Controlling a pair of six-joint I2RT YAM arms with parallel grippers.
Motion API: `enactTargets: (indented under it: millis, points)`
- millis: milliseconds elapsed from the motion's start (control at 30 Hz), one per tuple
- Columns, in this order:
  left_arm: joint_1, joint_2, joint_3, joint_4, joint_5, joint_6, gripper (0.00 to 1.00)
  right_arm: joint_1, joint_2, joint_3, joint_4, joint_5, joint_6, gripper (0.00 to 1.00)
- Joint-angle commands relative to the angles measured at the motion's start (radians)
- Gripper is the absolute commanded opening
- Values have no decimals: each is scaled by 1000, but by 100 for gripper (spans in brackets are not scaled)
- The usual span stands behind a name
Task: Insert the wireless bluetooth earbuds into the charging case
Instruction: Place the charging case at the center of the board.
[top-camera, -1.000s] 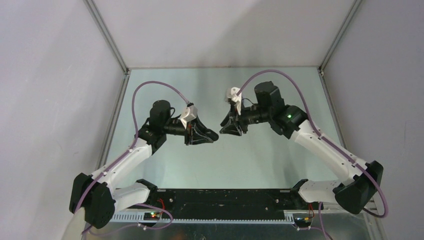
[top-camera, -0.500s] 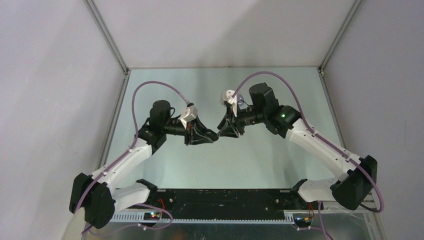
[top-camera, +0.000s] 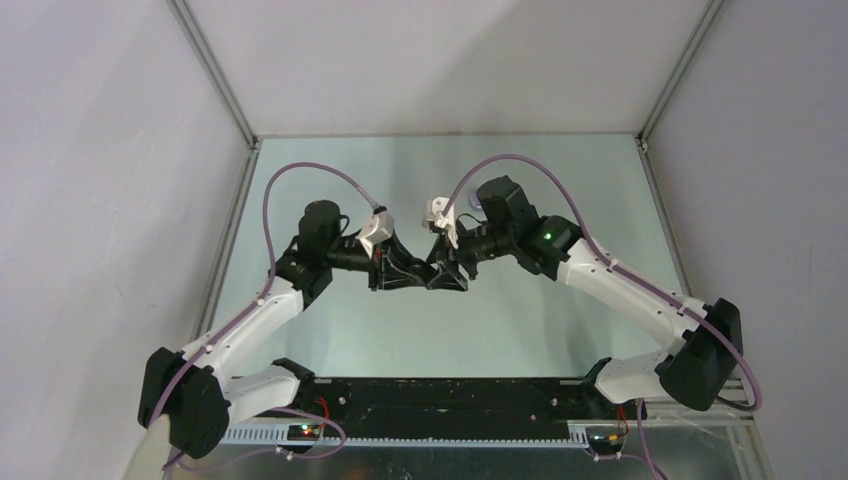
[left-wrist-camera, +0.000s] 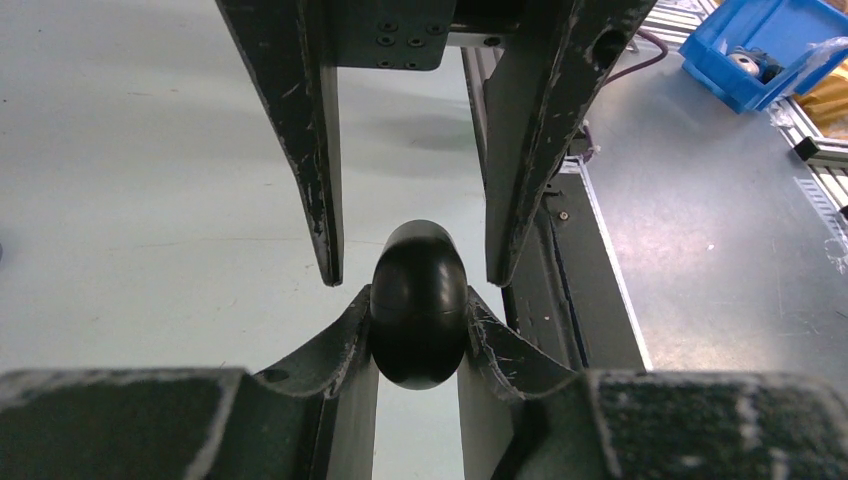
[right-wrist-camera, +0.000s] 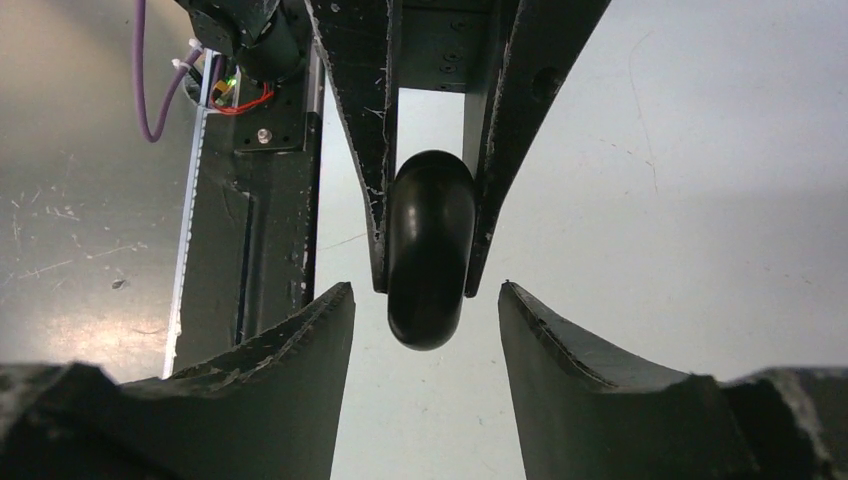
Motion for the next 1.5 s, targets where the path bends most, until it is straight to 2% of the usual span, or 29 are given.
enactTargets:
  millis: [0,233,267,367,433,500,633,767,900,1067,1300,1467]
  points:
    - [-5,-28,31,16,36,27,0,0,14,0,-6,10,-31,58]
    - [-5,-28,31,21,21,24,0,-2,9,-1,-8,15,-41,48]
    - [-5,-24,28,31,-9,18,0,-5,5,-1,-6,29,-41,50]
    - [-4,3,16,166,-135,-118,0,-32,-35,-1,2,56,-37,60]
    - [-4,36,13,241,-214,-194,0,-86,-70,0,14,48,-12,68]
    - [-4,71,8,325,-274,-272,0,-197,-101,-1,30,34,33,82]
    - [-3,155,20,374,-401,-336,0,-384,-146,-3,65,-29,137,98]
    - [-1,222,64,309,-511,-303,0,-531,-181,-53,152,-88,237,99]
    - [11,298,163,202,-564,-245,0,-601,-175,-75,188,-116,293,99]
    - [47,418,257,174,-590,-287,0,-598,-151,-75,190,-102,288,99]
    - [83,582,343,258,-622,-472,2,-587,-135,-76,188,-70,264,100]
    - [89,662,390,254,-650,-534,2,-582,-133,-76,185,-67,256,99]
